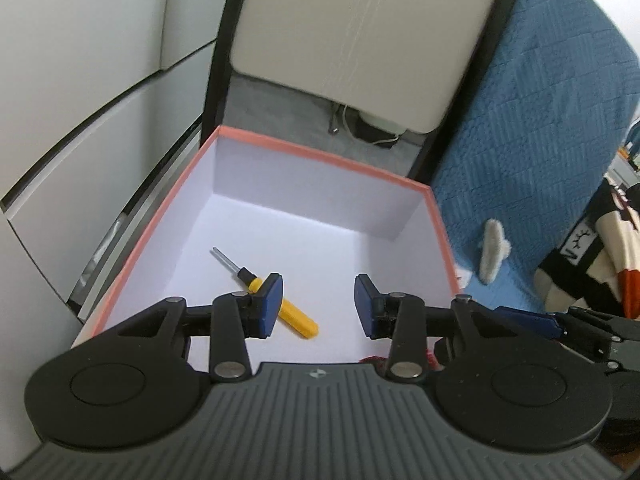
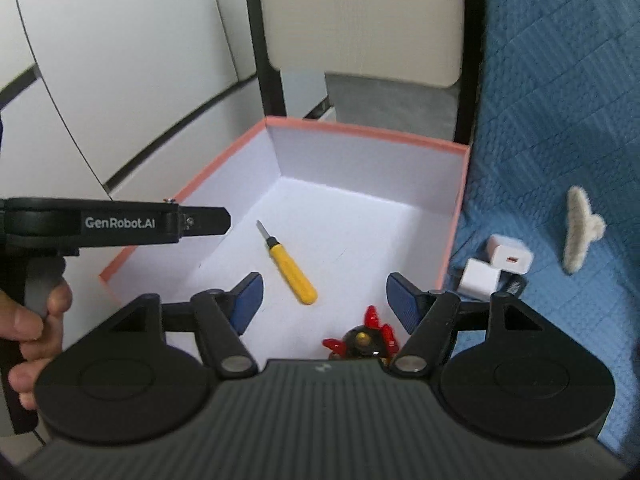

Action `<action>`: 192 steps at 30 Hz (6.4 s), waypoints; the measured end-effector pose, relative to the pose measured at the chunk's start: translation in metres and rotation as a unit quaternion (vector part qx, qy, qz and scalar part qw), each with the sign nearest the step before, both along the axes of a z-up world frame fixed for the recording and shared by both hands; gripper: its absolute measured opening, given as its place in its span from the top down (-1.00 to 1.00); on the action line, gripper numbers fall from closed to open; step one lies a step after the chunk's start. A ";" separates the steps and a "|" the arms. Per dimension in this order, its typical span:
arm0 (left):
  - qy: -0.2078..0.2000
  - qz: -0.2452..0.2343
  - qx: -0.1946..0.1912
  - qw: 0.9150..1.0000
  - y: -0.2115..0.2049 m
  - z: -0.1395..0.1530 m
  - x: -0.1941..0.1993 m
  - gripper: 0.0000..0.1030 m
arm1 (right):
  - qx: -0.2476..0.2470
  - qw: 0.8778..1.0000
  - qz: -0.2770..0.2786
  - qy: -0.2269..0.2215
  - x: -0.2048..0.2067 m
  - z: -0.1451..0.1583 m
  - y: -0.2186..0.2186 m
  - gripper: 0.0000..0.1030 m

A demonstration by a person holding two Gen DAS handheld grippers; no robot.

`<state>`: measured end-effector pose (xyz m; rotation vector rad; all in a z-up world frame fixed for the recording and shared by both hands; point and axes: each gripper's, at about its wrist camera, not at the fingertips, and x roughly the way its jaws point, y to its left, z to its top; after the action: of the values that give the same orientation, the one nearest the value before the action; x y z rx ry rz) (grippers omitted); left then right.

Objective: Organize rigid objects
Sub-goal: 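Open both grippers to drop the screwdriver and figurine into the box, then move the left tool to the white charger while the right tool approaches the fuzzy clip, then grasp the white charger with the left gripper while the right gripper grasps the fuzzy clip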

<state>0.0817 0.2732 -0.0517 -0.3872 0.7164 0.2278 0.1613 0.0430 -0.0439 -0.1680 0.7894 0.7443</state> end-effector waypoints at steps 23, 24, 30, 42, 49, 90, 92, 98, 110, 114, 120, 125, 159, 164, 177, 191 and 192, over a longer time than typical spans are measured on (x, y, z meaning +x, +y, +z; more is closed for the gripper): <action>-0.047 -0.063 0.006 0.997 -0.117 0.003 -0.011 0.12 | 0.029 0.992 -0.095 -0.083 -0.018 0.021 -0.139 -0.37; -0.047 -0.065 0.005 0.997 -0.122 0.001 -0.011 0.12 | 0.028 0.991 -0.098 -0.086 -0.019 0.020 -0.143 -0.37; -0.050 -0.074 0.004 0.996 -0.148 -0.008 -0.008 0.12 | 0.025 0.988 -0.116 -0.095 -0.022 0.013 -0.172 -0.37; -0.044 -0.089 0.004 0.995 -0.195 -0.024 0.001 0.12 | 0.011 0.984 -0.151 -0.096 -0.023 -0.009 -0.226 -0.37; -0.034 -0.101 0.007 0.994 -0.220 -0.036 0.006 0.12 | -0.003 0.981 -0.171 -0.094 -0.022 -0.027 -0.250 -0.37; -0.018 -0.132 0.047 0.990 -0.240 -0.099 0.158 -0.16 | 0.091 0.967 -0.238 -0.026 0.111 -0.071 -0.268 -0.37; -0.013 -0.131 0.050 0.990 -0.239 -0.105 0.167 -0.17 | 0.087 0.967 -0.240 -0.020 0.123 -0.075 -0.267 -0.37; 0.007 -0.130 0.062 0.990 -0.241 -0.118 0.192 -0.17 | 0.089 0.968 -0.233 -0.003 0.157 -0.085 -0.256 -0.37; 0.016 -0.109 0.112 0.988 -0.236 -0.127 0.230 -0.27 | 0.100 0.972 -0.209 0.037 0.211 -0.094 -0.233 -0.08; 0.026 -0.102 0.117 0.988 -0.234 -0.131 0.238 -0.27 | 0.093 0.975 -0.197 0.051 0.231 -0.102 -0.222 0.01; 0.046 -0.087 0.134 0.986 -0.232 -0.141 0.250 -0.27 | 0.094 0.977 -0.172 0.081 0.247 -0.117 -0.210 0.11; 0.060 -0.072 0.133 0.987 -0.226 -0.151 0.255 -0.27 | 0.077 0.979 -0.166 0.095 0.259 -0.131 -0.199 0.24; 0.022 -0.114 0.110 0.987 -0.234 -0.138 0.239 -0.11 | -0.001 0.977 -0.184 0.107 0.240 -0.139 -0.178 0.73; 0.015 -0.134 0.099 0.986 -0.242 -0.130 0.230 -0.11 | -0.001 0.972 -0.212 0.105 0.213 -0.133 -0.189 0.73; 0.011 -0.141 0.069 0.988 -0.251 -0.119 0.171 -0.11 | -0.022 0.970 -0.221 0.095 0.119 -0.120 -0.204 0.73; 0.029 -0.144 0.040 0.988 -0.255 -0.119 0.112 -0.11 | -0.018 0.969 -0.223 0.106 0.036 -0.116 -0.217 0.73; 0.031 -0.143 0.040 0.988 -0.256 -0.119 0.107 -0.11 | -0.017 0.969 -0.223 0.106 0.033 -0.116 -0.217 0.72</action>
<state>0.1891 0.0173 -0.1709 -0.1981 0.8116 -0.0034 0.1940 -0.1737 -0.1600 0.0608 1.0020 0.3237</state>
